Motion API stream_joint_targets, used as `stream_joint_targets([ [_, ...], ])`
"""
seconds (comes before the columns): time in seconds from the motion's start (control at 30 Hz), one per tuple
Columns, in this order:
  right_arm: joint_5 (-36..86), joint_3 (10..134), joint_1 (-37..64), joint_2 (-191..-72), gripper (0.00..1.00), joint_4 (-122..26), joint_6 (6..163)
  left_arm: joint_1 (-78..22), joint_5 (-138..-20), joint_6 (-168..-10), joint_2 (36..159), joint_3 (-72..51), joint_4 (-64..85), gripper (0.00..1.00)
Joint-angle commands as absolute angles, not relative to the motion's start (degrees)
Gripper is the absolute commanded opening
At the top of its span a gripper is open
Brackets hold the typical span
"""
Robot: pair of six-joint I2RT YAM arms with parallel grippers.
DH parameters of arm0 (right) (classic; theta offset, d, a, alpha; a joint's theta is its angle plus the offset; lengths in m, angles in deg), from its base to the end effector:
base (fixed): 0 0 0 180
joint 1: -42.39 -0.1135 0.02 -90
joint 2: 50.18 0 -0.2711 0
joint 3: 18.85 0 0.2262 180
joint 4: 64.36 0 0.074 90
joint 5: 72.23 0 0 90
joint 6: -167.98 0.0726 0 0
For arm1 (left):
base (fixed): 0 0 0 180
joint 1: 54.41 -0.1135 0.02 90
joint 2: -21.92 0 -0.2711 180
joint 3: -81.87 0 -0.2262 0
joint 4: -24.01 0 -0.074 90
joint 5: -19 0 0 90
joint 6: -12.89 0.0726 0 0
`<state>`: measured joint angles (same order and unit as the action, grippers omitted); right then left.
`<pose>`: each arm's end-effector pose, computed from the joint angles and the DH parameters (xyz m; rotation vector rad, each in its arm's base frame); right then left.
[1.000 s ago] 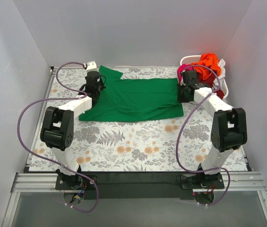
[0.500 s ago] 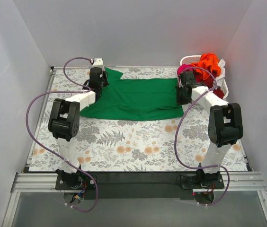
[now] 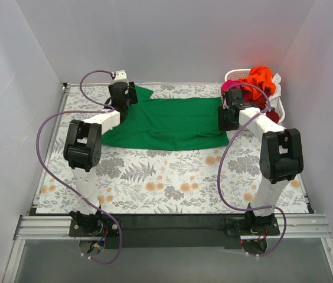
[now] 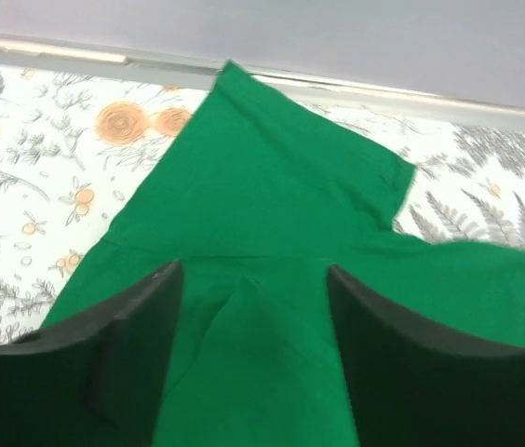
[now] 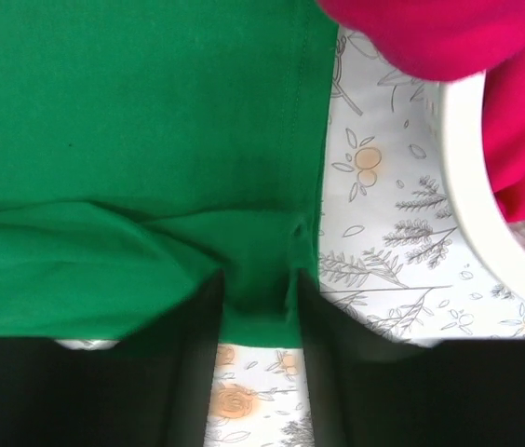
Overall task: Fold and stack the t-shirts
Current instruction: Fold the tshirt
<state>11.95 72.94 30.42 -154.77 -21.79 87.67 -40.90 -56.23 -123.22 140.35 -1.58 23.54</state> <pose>0.3850 0.0741 0.2054 -0.0102 2.5299 0.0219 0.4830 -0.0970 0.2128 -0.7153 1.8381 -0.4336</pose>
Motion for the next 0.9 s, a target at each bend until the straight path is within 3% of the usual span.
stream_joint_targets([
  [0.0, 11.89, 73.53, 30.61, -151.08, 0.38, -21.73, 87.38, -41.67, -48.07, -124.92, 140.57, 1.27, 20.93, 0.62],
  [0.1, 11.89, 72.74, 30.08, -149.41, 0.47, -22.60, 87.29, -41.58, -46.48, -127.55, 137.94, -0.04, 20.84, 0.78],
  [0.13, 11.80, 72.22, 29.91, -148.10, 0.56, -22.87, 87.20, -41.67, -46.65, -128.25, 136.71, -1.09, 20.92, 0.82],
  [0.23, 12.06, 70.81, 29.73, -145.20, 0.66, -24.36, 87.12, -41.49, -48.67, -131.41, 131.88, -3.29, 20.75, 0.85],
  [0.53, 17.32, 62.47, 28.42, -141.32, 0.64, -29.27, 87.91, -37.37, -56.57, -144.07, 120.01, -22.79, 22.94, 0.86],
  [0.87, 19.10, 53.23, 27.27, -141.05, 0.63, -36.40, 89.05, -36.40, -59.84, -150.85, 122.11, -33.52, 26.37, 0.86],
])
